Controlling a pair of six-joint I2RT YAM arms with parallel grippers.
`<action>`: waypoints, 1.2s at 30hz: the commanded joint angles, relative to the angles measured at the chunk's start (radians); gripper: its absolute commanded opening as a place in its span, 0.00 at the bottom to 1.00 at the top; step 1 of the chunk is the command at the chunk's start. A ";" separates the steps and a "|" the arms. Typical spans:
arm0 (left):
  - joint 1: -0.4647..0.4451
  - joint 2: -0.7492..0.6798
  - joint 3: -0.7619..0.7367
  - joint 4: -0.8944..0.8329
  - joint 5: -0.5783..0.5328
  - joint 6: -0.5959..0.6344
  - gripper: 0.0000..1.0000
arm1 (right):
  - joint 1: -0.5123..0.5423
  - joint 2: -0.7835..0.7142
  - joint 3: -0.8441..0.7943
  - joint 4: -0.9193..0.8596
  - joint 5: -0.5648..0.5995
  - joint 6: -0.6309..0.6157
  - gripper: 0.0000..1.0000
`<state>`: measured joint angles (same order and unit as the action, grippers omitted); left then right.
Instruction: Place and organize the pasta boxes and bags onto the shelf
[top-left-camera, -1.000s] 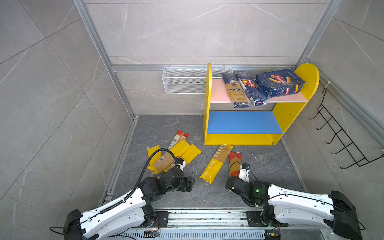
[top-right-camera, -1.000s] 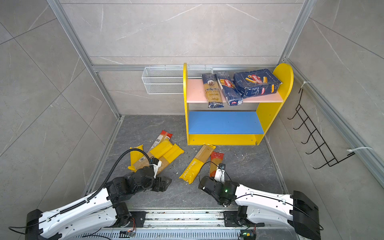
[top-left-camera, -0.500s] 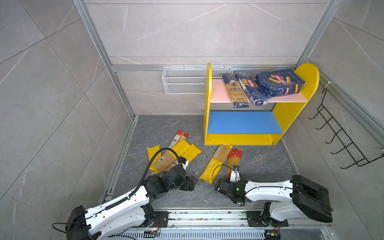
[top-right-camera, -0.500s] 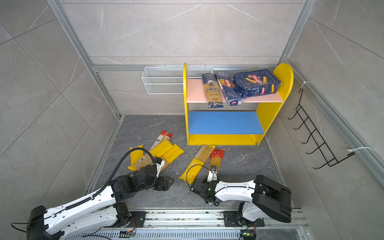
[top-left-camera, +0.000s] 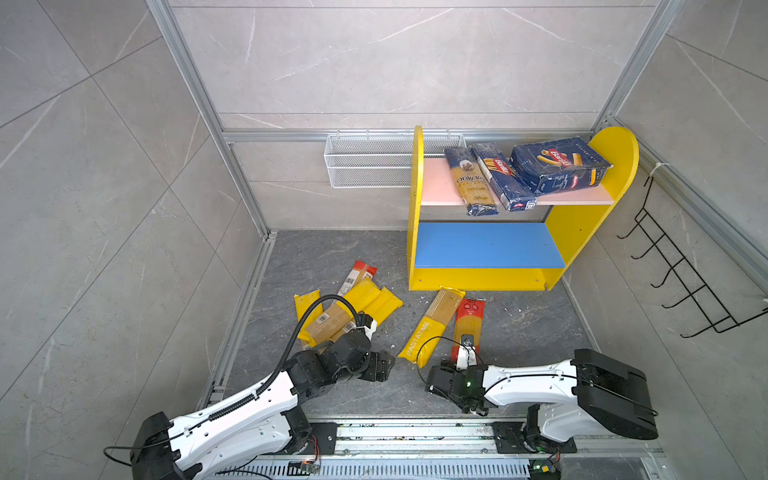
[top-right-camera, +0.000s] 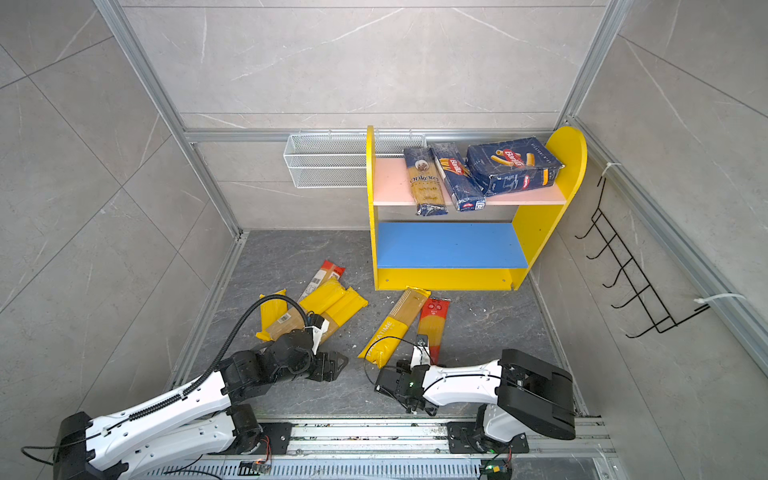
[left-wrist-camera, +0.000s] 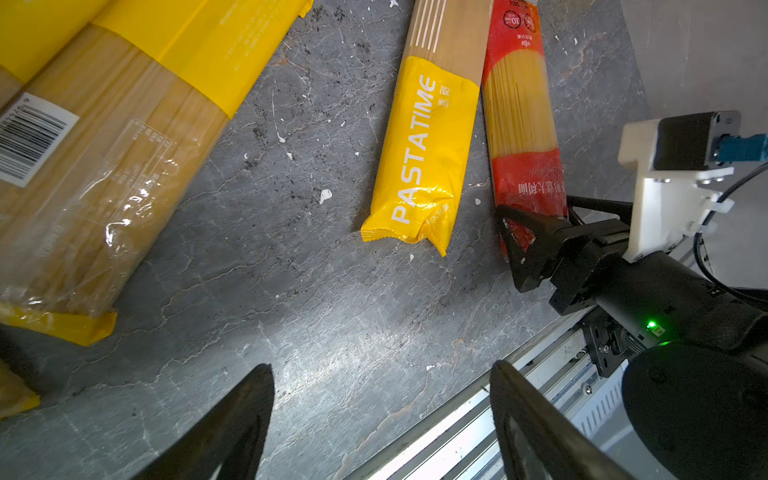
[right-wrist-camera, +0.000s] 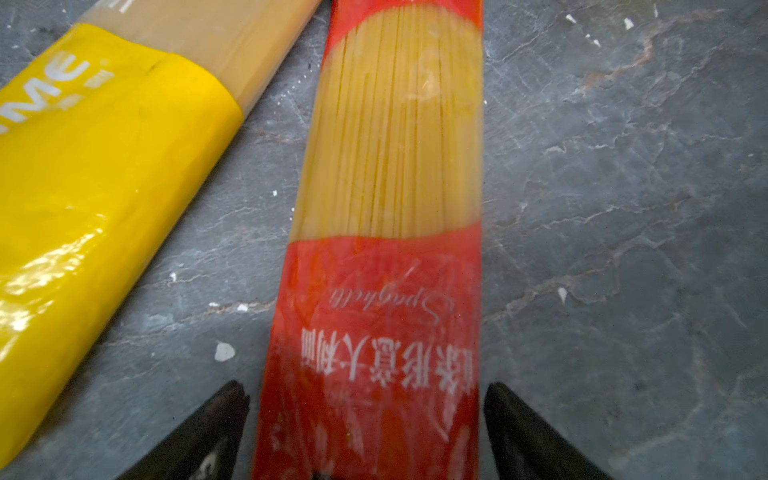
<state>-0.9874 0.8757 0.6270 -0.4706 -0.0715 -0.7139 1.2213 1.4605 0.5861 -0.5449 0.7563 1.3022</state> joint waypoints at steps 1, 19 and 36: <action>0.006 -0.003 0.046 -0.006 0.010 0.018 0.83 | 0.004 -0.010 -0.004 -0.038 0.070 0.039 0.99; 0.006 -0.020 0.050 -0.046 -0.014 0.001 0.83 | -0.081 0.320 -0.102 0.357 -0.052 0.023 0.98; 0.006 -0.046 0.033 -0.040 -0.008 -0.012 0.83 | -0.041 0.365 -0.210 0.468 -0.161 0.113 0.28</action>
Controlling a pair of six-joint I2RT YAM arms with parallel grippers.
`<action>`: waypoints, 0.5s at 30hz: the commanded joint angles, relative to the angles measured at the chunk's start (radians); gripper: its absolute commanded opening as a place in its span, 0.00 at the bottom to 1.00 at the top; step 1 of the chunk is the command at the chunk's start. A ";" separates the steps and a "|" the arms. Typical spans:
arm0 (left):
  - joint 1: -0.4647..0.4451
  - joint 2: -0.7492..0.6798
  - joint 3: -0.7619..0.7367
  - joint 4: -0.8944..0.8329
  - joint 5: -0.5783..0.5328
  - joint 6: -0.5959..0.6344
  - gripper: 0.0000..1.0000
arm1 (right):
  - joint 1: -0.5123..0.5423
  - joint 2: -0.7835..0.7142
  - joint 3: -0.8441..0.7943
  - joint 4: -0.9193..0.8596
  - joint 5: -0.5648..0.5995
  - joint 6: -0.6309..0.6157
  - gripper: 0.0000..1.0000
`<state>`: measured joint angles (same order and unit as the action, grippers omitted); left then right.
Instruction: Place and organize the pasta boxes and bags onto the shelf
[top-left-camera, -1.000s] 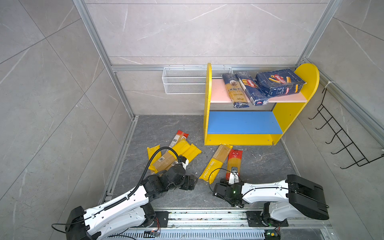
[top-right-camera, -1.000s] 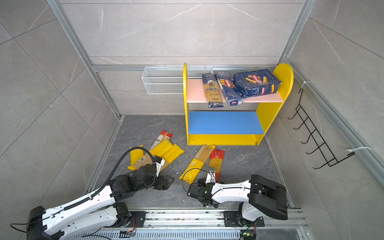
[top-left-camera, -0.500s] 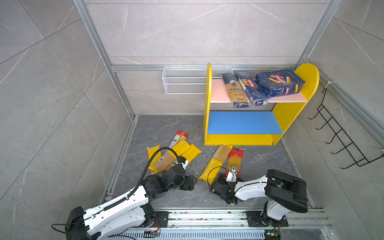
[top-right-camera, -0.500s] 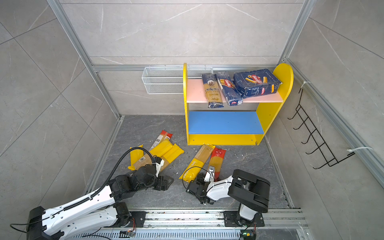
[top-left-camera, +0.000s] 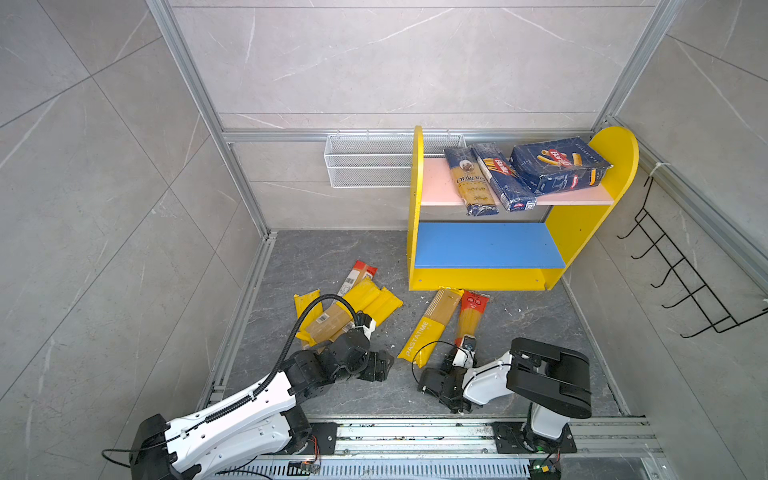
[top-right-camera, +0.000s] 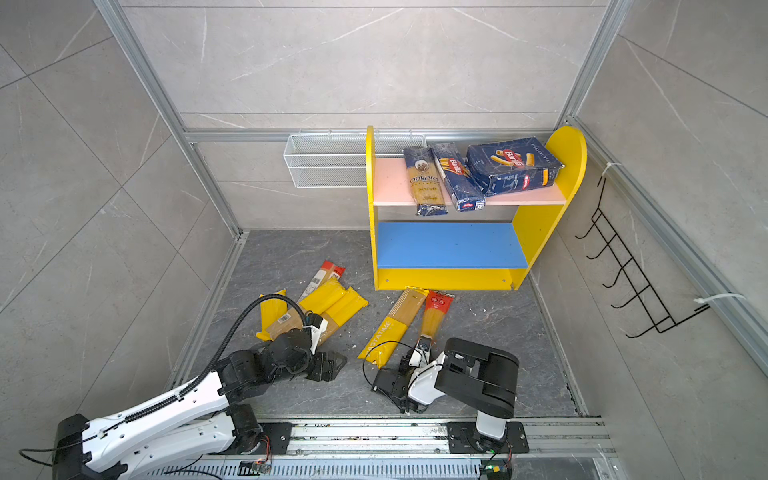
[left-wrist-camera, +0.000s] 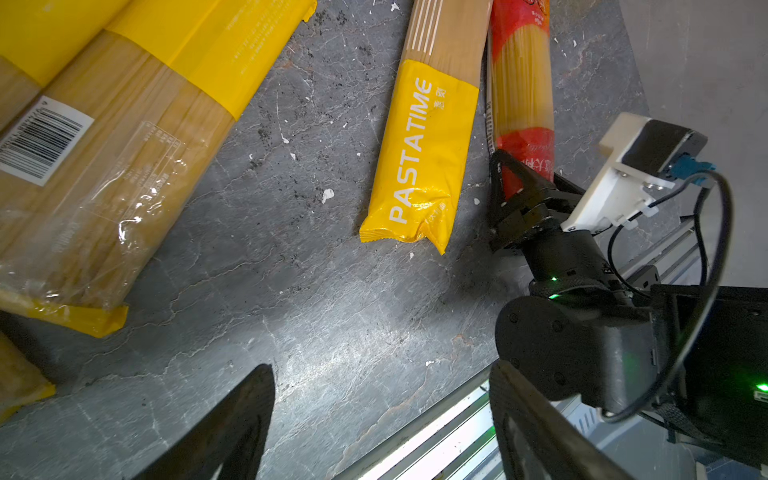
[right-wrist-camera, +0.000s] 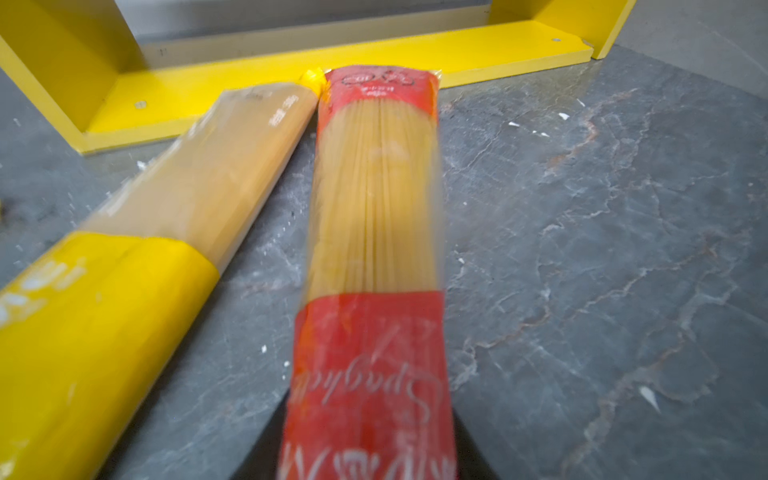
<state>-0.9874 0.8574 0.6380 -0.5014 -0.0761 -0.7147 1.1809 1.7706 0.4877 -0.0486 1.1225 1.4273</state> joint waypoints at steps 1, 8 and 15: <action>0.006 -0.035 0.022 -0.016 -0.006 -0.012 0.83 | -0.001 0.020 -0.130 -0.018 -0.522 -0.020 0.25; 0.006 -0.077 0.027 -0.049 -0.025 -0.013 0.83 | 0.005 -0.331 -0.170 -0.105 -0.463 -0.132 0.14; 0.006 -0.105 0.034 -0.068 -0.042 -0.010 0.83 | 0.035 -0.592 -0.105 -0.343 -0.385 -0.171 0.13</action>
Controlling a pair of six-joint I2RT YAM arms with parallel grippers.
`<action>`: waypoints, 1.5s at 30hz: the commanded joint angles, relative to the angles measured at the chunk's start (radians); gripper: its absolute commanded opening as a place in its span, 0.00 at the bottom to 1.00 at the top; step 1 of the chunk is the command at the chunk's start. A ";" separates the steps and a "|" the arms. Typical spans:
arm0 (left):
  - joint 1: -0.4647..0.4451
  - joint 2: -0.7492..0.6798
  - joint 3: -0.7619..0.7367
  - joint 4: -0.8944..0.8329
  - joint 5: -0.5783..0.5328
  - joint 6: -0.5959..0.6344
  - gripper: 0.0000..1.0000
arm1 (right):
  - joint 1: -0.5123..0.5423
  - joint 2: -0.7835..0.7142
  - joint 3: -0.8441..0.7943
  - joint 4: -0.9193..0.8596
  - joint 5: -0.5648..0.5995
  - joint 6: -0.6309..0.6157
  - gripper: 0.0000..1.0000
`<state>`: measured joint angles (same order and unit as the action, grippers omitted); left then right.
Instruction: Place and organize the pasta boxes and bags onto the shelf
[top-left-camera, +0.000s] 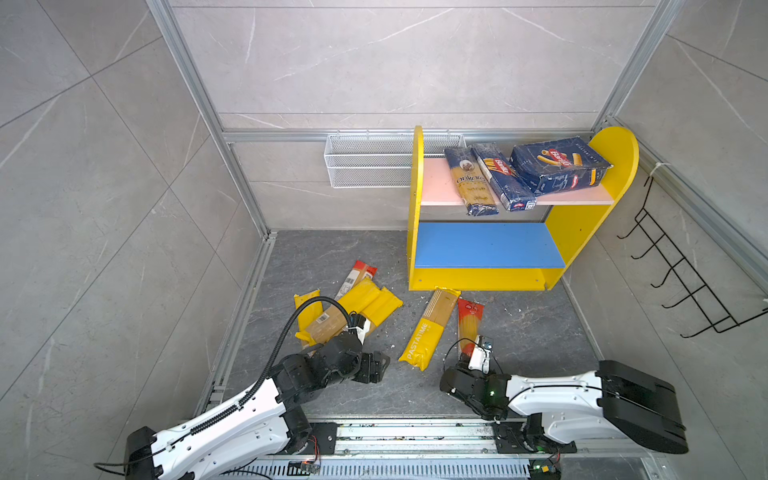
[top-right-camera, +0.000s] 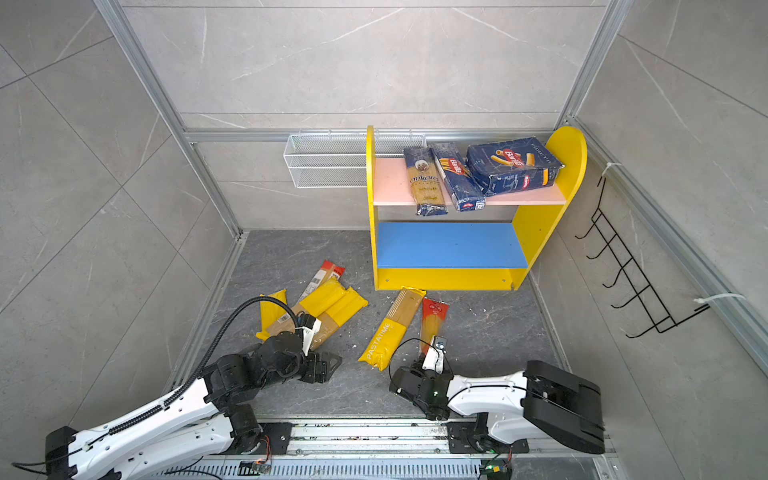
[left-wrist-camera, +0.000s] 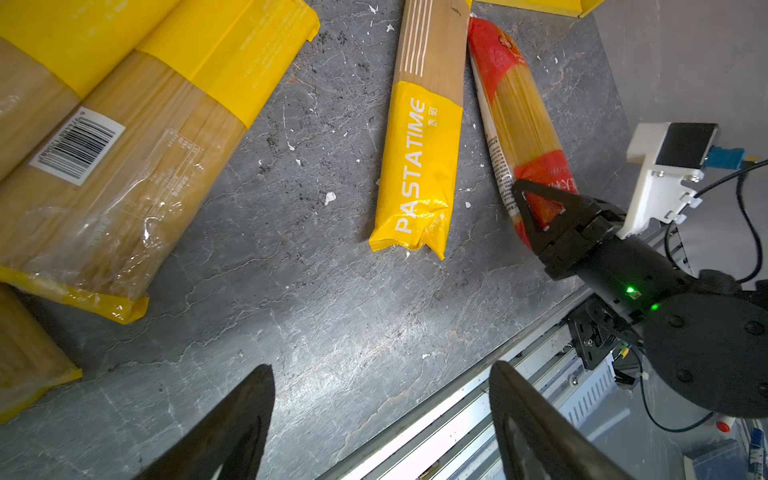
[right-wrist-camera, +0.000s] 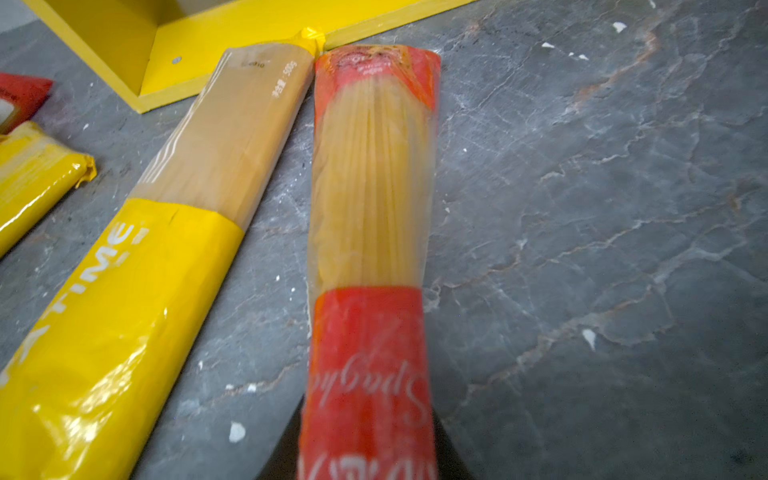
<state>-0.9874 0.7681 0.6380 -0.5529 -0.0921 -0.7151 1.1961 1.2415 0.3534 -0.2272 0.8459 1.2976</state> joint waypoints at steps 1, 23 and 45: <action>0.006 -0.019 0.036 -0.019 -0.030 -0.010 0.83 | 0.024 -0.088 0.039 -0.183 -0.103 -0.050 0.13; 0.006 0.009 0.068 -0.003 -0.036 0.020 0.83 | 0.180 -0.311 0.255 -0.528 0.124 -0.069 0.09; 0.006 0.061 0.137 0.001 -0.059 0.059 0.98 | 0.559 -0.186 0.805 -1.361 0.463 0.366 0.08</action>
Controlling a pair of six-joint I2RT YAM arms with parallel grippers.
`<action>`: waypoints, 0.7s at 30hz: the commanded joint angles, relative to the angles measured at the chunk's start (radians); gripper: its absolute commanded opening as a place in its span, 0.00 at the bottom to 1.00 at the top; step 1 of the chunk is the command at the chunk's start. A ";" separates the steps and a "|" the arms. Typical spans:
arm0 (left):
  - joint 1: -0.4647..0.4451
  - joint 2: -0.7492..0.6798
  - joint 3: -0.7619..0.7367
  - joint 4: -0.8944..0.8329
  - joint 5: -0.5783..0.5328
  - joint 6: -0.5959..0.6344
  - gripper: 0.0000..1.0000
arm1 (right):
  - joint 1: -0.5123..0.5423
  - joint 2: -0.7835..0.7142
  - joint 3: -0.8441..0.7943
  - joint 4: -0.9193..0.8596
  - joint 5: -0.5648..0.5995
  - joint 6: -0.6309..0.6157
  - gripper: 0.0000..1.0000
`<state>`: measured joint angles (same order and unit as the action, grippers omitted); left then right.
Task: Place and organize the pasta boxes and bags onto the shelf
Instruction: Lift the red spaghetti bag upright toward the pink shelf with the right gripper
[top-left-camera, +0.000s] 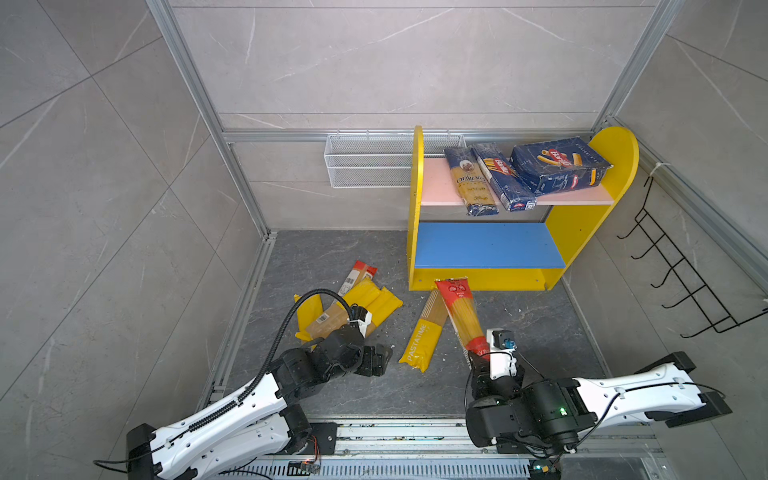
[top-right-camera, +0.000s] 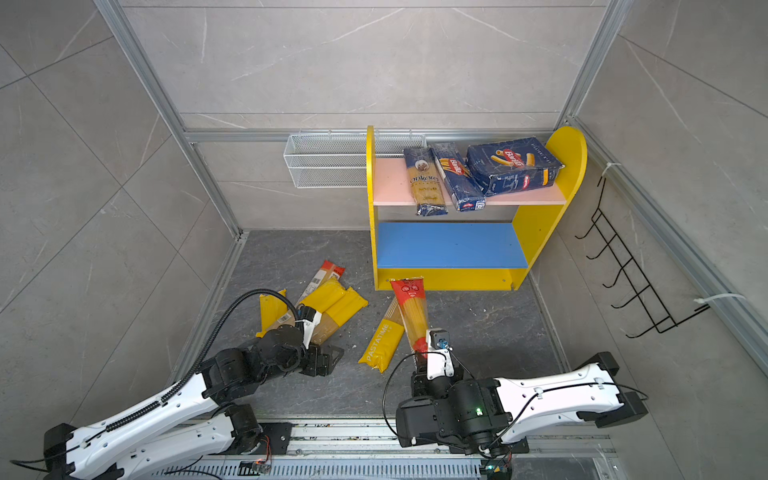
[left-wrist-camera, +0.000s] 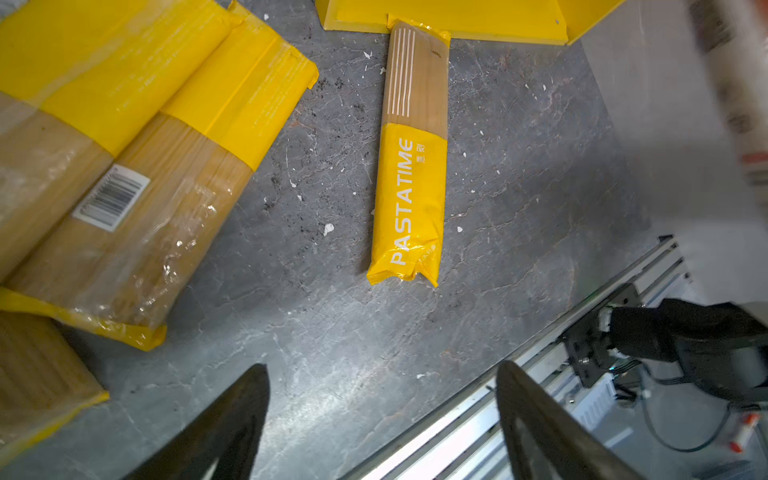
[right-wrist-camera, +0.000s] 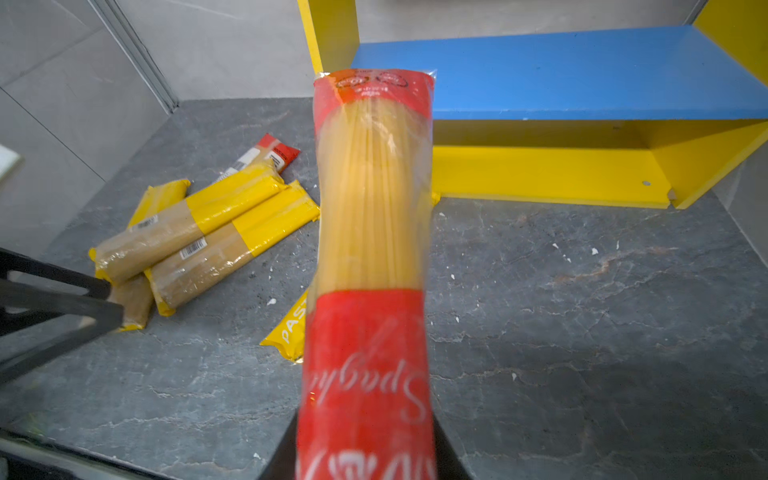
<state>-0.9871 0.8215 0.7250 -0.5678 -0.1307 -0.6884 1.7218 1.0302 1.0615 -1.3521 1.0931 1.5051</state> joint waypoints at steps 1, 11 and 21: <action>0.005 0.011 0.055 0.016 -0.026 0.038 1.00 | 0.050 0.043 0.132 -0.301 0.228 0.212 0.08; 0.126 0.062 0.100 0.034 0.070 0.094 1.00 | 0.134 0.106 0.353 -0.417 0.311 0.186 0.08; 0.208 0.078 0.170 0.017 0.146 0.157 1.00 | 0.130 0.118 0.584 -0.406 0.441 0.002 0.10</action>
<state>-0.7914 0.8951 0.8448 -0.5571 -0.0231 -0.5827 1.8519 1.1465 1.5532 -1.6180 1.3159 1.6039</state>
